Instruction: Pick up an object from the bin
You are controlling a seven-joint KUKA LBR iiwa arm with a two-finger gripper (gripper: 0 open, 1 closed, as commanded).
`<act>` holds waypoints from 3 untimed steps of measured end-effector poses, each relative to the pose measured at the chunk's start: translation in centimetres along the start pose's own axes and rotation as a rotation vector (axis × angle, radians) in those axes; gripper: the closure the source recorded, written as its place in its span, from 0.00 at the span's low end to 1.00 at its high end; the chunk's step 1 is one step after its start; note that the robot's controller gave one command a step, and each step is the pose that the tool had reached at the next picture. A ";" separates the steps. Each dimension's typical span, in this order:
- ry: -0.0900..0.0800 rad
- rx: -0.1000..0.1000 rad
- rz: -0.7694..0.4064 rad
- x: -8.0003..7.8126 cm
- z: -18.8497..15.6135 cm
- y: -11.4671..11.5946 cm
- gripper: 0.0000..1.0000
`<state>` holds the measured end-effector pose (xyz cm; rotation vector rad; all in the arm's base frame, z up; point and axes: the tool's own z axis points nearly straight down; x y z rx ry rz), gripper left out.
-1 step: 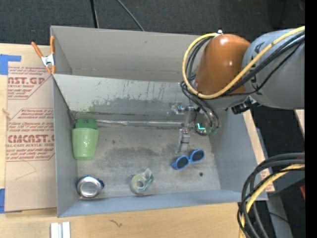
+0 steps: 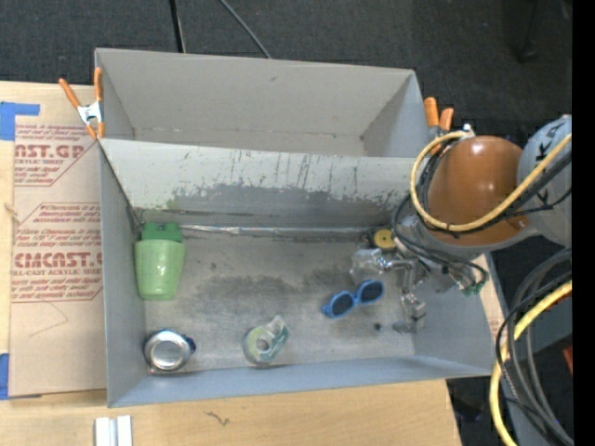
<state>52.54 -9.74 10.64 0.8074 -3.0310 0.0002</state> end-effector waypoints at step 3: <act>-0.015 0.007 -0.005 -4.6 -15.4 2.9 1.00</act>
Offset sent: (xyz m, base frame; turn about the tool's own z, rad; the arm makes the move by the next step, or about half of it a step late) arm 0.0324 0.0360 -0.0363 -0.0081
